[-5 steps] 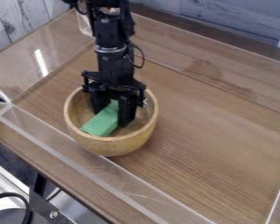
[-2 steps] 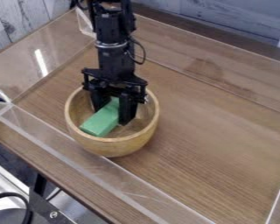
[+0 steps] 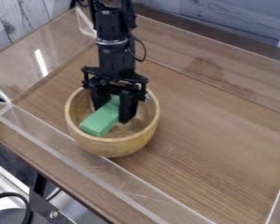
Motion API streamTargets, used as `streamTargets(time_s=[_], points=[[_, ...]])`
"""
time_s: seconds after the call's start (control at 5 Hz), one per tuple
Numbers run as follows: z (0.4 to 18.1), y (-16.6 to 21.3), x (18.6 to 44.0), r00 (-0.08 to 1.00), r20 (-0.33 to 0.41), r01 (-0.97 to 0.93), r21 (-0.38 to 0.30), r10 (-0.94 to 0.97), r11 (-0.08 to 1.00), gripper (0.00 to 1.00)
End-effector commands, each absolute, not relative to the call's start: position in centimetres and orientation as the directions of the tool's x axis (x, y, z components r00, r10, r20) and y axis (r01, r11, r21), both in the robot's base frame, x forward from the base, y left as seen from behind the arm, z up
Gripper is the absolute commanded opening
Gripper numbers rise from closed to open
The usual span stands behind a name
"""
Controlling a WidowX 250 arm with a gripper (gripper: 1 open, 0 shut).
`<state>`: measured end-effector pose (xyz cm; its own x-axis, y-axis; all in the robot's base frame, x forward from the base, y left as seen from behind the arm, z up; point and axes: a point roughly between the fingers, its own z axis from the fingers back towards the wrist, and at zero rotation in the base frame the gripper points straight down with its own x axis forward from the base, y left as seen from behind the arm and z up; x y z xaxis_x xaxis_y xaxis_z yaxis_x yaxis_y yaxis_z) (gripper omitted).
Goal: Remove the green block from inside the brown bowl and put it on the table
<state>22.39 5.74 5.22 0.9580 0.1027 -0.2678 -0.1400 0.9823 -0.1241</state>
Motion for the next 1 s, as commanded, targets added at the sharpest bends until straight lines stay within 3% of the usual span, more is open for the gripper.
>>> streamTargets(time_s=[0.0, 0.8], points=[[7.5, 5.8, 23.7, 0.975, -0.191, -0.134, -0.115, 0.111, 0.984, 0.00], [9.4, 2.4, 25.5, 0.984, -0.167, -0.082, -0.143, 0.058, 0.986, 0.00]])
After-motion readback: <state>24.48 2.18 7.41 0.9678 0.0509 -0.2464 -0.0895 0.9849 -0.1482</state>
